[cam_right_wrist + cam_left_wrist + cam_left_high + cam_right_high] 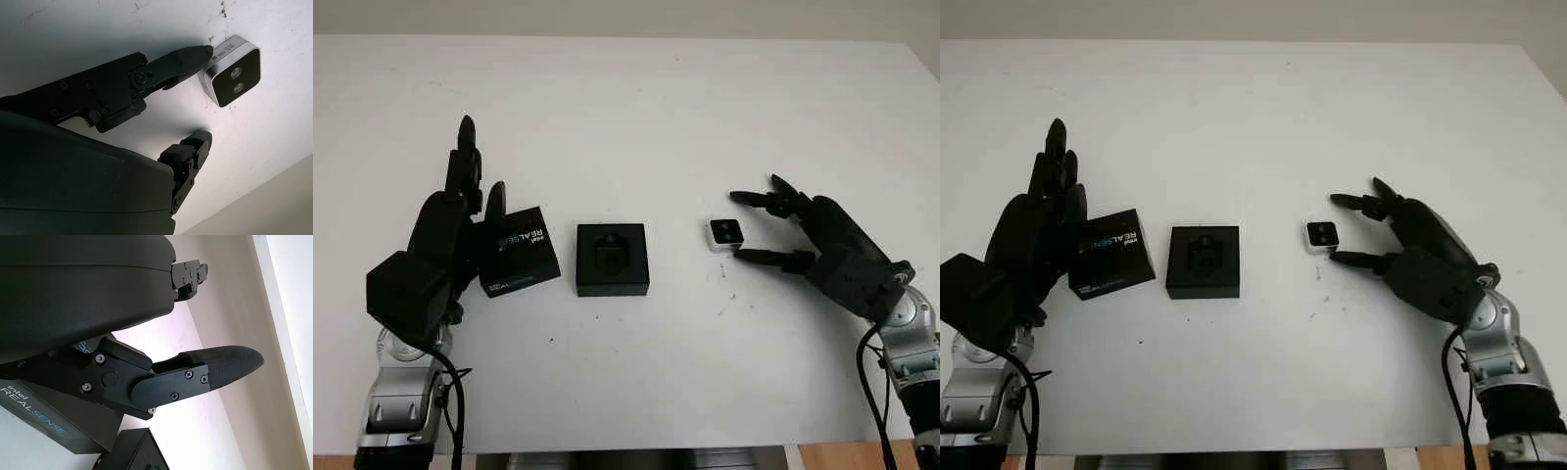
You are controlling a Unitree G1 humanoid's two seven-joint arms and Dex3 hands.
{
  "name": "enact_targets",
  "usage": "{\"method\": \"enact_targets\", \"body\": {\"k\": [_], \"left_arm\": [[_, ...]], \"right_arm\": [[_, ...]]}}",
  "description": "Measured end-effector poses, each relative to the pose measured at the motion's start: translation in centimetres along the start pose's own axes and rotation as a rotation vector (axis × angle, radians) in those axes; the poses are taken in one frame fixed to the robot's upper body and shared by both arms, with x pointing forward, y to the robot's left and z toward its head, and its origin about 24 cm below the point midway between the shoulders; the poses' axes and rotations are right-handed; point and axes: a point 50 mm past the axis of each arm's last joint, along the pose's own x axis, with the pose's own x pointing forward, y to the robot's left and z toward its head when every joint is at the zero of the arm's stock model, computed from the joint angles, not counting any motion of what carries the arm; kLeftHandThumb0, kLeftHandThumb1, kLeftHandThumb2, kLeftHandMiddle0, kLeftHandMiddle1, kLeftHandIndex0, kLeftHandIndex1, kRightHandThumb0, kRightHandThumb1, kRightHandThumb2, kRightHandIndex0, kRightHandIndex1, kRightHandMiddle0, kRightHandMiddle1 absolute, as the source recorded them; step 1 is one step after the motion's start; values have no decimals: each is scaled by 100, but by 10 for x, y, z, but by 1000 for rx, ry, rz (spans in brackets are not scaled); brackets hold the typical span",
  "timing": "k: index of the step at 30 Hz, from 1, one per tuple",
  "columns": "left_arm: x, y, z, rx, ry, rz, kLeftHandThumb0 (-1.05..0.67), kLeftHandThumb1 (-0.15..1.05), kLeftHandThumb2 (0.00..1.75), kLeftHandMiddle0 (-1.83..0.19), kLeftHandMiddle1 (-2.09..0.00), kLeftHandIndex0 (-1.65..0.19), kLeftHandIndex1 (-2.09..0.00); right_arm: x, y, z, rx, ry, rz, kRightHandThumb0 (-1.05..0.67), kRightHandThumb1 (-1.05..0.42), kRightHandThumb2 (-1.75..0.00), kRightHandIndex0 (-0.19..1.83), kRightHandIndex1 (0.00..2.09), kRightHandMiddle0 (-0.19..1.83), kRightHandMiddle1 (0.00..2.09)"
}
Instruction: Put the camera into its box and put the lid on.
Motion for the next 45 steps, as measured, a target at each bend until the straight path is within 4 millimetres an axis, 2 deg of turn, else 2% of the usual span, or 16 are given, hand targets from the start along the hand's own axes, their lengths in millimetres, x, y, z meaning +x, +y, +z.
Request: {"method": "enact_targets", "body": {"k": [15, 24, 32, 33, 35, 38, 40, 45], "left_arm": [[1, 0, -1, 10, -5, 9, -81, 105, 73, 17, -5, 19, -4], [1, -1, -1, 7, -4, 16, -80, 105, 72, 18, -5, 19, -3], [1, -2, -1, 5, -4, 23, -79, 105, 73, 17, -5, 19, -4], [1, -2, -1, 4, -4, 23, -79, 105, 73, 17, -5, 19, -4], [1, -2, -1, 4, -4, 22, -79, 105, 73, 18, -5, 19, -3], [1, -2, -1, 1, -4, 22, -79, 105, 72, 18, -5, 19, -3], [1, -2, -1, -2, -2, 22, -79, 105, 72, 18, -5, 19, -3], [1, -2, -1, -2, -2, 24, -80, 105, 71, 16, -6, 18, -4]], "right_arm": [[1, 6, 5, -21, -46, 59, -62, -85, -5, 5, 6, 66, 31], [1, 11, 19, -15, -140, 139, -66, -87, -6, 0, 4, 60, 35], [1, 12, 22, -14, -141, 143, -62, -89, -6, 2, 6, 63, 42], [1, 12, 22, -15, -140, 139, -61, -89, -6, 3, 6, 64, 45], [1, 13, 22, -34, -139, 116, -54, -90, -6, 11, 7, 60, 77], [3, 15, 24, -94, -149, 71, -46, -92, -6, 19, 7, 55, 105], [4, 15, 23, -113, -155, 49, -41, -92, -5, 19, 6, 44, 111], [6, 14, 24, -166, -152, 8, -40, -92, -5, 20, 6, 36, 103]]}}
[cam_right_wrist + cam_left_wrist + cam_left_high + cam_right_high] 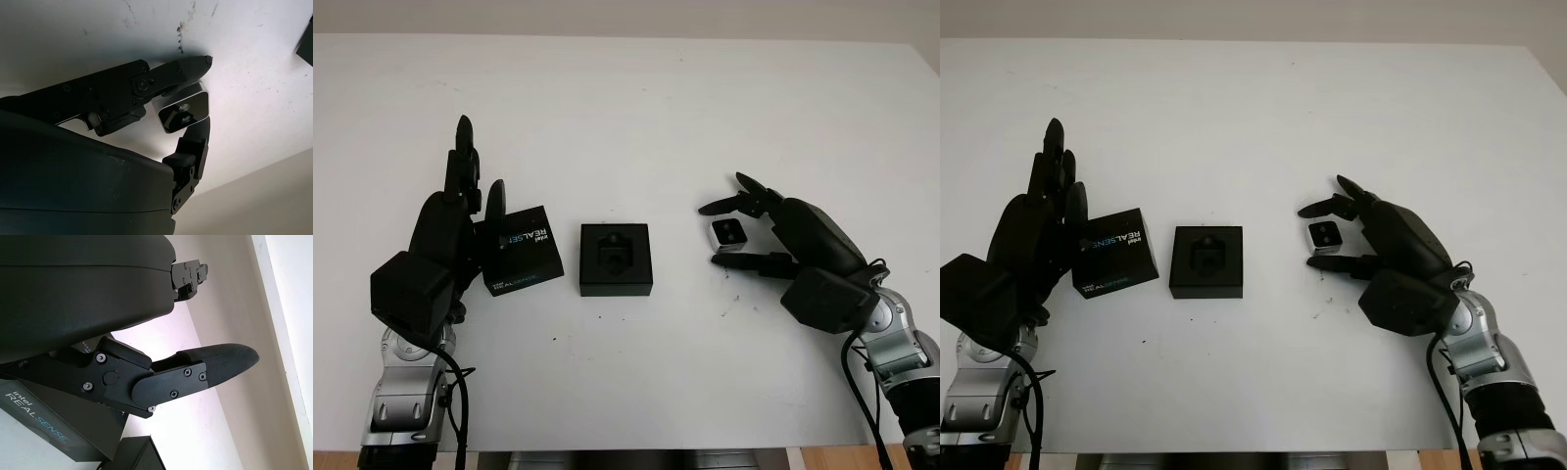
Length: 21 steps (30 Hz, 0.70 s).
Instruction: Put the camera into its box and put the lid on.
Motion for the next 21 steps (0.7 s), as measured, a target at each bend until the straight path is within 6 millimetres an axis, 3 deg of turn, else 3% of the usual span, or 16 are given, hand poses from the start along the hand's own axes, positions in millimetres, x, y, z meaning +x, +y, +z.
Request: {"method": "enact_targets", "body": {"k": [10, 21], "left_arm": [[0, 0, 0, 7, -4, -2, -79, 105, 71, 16, -6, 19, -4], [0, 0, 0, 8, -4, 0, -80, 105, 71, 15, -6, 18, -5]], "right_arm": [[1, -5, -3, -29, 14, -48, -44, -91, -5, 27, 8, 47, 106], [-3, -23, -10, -111, 34, -65, -52, -88, -5, 21, 5, 38, 85]]}}
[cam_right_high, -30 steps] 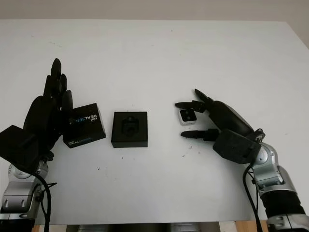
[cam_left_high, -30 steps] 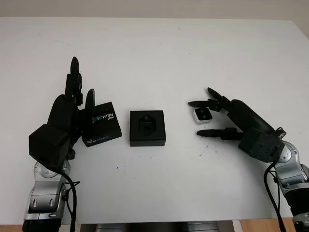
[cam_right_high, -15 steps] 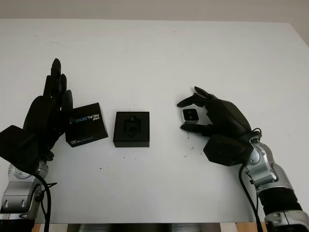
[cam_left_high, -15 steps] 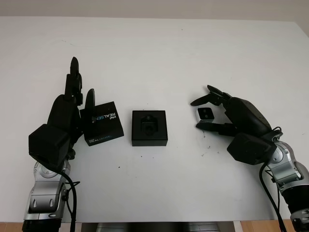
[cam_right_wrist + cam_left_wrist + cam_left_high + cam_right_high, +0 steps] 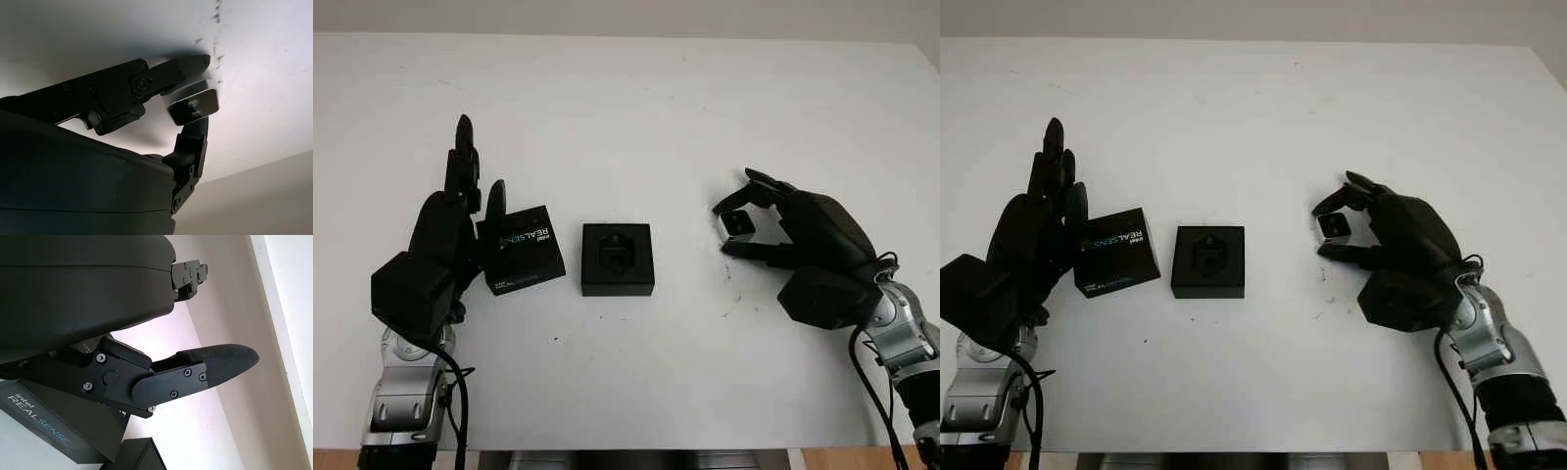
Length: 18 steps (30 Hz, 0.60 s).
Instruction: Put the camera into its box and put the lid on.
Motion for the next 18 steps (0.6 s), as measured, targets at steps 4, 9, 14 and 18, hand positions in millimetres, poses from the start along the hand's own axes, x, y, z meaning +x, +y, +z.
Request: {"method": "enact_targets", "body": {"k": [4, 9, 14, 18], "left_arm": [[0, 0, 0, -2, 0, -1, -80, 105, 70, 16, -5, 18, -5], [0, 0, 0, 1, 0, 0, -81, 105, 70, 14, -6, 18, -5], [0, 0, 0, 2, 0, 0, -81, 105, 70, 14, -6, 18, -5], [0, 0, 0, -1, 1, 2, -81, 105, 69, 15, -5, 18, -5]], "right_arm": [[-2, -5, -4, -8, 20, -8, -54, -88, -5, 20, 5, 37, 80], [-5, -4, -3, 7, 32, 12, -60, -87, -5, 14, 4, 34, 47], [-4, -7, 0, 11, 37, 14, -56, -85, -5, 13, 4, 45, 40], [-4, -7, 0, 16, 37, 11, -55, -86, -6, 14, 5, 51, 45]]}}
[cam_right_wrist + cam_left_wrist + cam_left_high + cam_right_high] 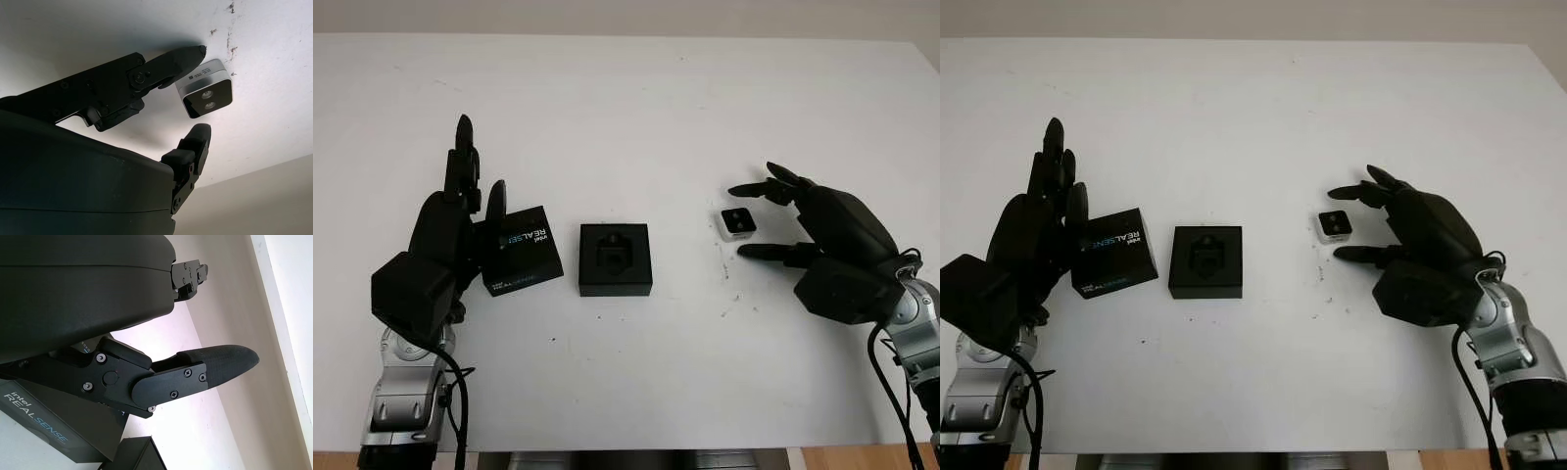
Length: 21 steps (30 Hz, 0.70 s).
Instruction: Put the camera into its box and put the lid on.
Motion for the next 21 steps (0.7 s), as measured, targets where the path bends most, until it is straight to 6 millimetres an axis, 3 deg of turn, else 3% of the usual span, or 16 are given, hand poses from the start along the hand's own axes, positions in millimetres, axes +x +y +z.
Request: {"method": "enact_targets", "body": {"k": [5, 9, 14, 21], "left_arm": [[0, 0, 0, 0, 0, -1, -81, 105, 70, 16, -5, 19, -5], [0, 0, 0, 0, 0, 0, -81, 105, 69, 15, -6, 18, -5], [0, 0, 0, 0, 0, 1, -81, 105, 69, 15, -5, 18, -5], [0, 0, 0, 0, -5, -1, -81, 105, 69, 15, -5, 18, -5]], "right_arm": [[-1, 1, 0, 24, 1, 6, -57, -87, -6, 13, 5, 47, 42], [-1, 2, 0, 28, 1, 18, -53, -88, -6, 15, 6, 61, 51], [0, 2, 0, 2, 0, 1, -48, -92, -6, 24, 7, 63, 94], [2, 3, 1, -27, -19, -23, -50, -98, -6, 32, 8, 59, 114]]}}
